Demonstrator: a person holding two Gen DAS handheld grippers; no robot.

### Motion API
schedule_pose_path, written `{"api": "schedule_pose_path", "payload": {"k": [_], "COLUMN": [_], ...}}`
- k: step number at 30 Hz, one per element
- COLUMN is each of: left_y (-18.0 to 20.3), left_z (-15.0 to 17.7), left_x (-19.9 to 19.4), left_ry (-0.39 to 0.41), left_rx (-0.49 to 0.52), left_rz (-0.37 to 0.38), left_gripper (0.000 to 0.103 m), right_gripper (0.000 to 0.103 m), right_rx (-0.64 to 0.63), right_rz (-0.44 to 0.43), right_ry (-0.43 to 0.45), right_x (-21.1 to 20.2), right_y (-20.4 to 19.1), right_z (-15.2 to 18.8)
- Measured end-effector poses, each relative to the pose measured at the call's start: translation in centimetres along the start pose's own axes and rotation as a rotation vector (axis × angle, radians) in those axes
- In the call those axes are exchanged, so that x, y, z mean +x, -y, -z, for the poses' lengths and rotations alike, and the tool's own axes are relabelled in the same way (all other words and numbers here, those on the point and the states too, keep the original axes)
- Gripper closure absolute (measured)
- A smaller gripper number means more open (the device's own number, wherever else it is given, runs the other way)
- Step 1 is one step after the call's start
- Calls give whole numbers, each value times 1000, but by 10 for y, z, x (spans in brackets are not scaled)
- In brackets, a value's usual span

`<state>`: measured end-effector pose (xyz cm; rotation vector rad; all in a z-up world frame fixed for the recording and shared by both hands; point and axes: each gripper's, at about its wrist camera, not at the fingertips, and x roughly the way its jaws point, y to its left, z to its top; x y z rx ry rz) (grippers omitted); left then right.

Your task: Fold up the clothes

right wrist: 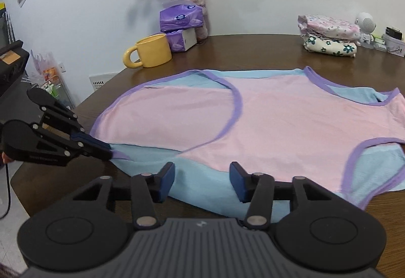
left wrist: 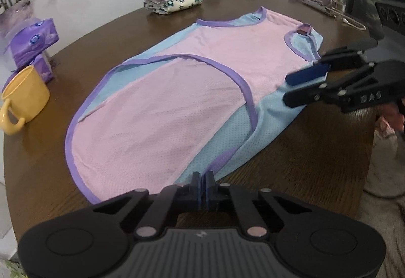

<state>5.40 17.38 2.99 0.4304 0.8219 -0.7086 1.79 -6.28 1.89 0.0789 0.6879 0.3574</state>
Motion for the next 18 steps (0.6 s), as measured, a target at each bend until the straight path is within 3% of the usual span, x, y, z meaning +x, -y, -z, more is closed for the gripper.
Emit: {"api": "schedule_pose_path", "payload": {"k": [2,12,18], "left_y": [1,10,14], "left_z": [2,19,13], "left_x": [-1,-9,-13], "left_ry": [13,84,118], "left_rx": [-13,-29,-14], "left_rz": [-9,-84,-1], "left_gripper": [102,102,97], "right_gripper": [70,88,89], "right_rx": [10,-8,-19], "right_rz": [-1,41,43], "right_ry": [-7,-22,-6], "right_x": [5,21,20], "right_y": [-9,-38,-42], "right_z": [0,8,2]}}
